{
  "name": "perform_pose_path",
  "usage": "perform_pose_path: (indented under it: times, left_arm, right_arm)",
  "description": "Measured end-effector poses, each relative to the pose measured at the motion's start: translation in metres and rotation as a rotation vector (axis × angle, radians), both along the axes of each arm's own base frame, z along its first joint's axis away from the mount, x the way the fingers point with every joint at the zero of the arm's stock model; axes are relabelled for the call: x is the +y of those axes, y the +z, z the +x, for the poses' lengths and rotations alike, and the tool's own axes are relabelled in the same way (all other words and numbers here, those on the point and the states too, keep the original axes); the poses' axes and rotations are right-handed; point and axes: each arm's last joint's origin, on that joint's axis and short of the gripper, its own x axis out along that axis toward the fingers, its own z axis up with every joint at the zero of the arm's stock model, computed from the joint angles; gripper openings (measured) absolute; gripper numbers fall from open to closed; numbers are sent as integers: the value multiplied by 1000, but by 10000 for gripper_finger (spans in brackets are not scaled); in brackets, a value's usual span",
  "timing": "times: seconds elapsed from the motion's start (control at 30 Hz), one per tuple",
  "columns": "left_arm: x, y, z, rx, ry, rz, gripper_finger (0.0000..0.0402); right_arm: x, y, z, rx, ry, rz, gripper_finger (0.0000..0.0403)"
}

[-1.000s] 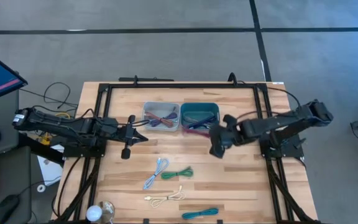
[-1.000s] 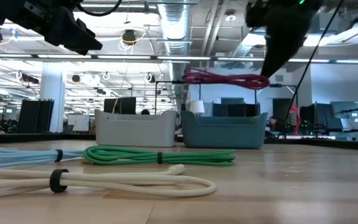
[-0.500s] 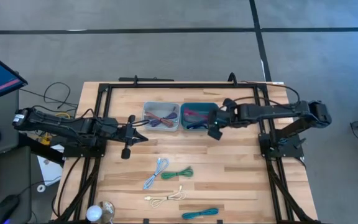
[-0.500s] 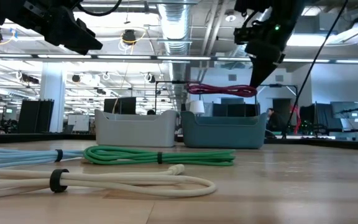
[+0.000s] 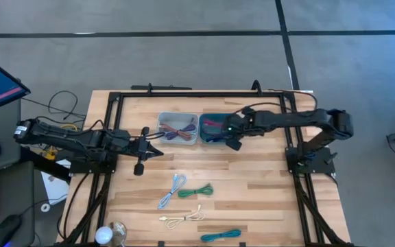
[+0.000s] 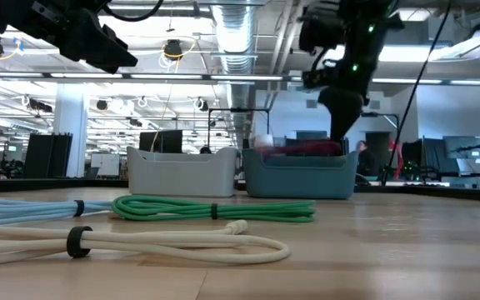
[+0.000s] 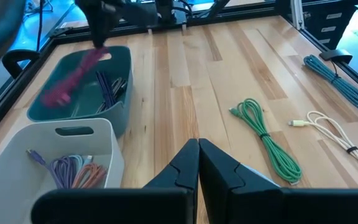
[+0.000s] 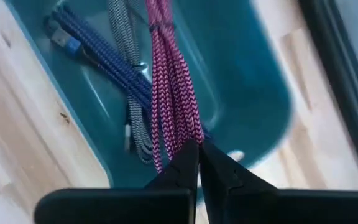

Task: Pick & Place USB Port
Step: Put the pink patterned charger cable into the green bin, then put the green charger cable into the white bin

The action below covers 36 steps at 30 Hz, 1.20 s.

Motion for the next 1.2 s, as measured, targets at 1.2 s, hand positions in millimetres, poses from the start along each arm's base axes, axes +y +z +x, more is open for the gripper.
perform_pose_path:
  times: [1.2]
  left_arm:
    - [0, 0, 0, 0, 0, 0, 11]
  right_arm:
    - [1, 19, 18, -65, 113, -12, 101]
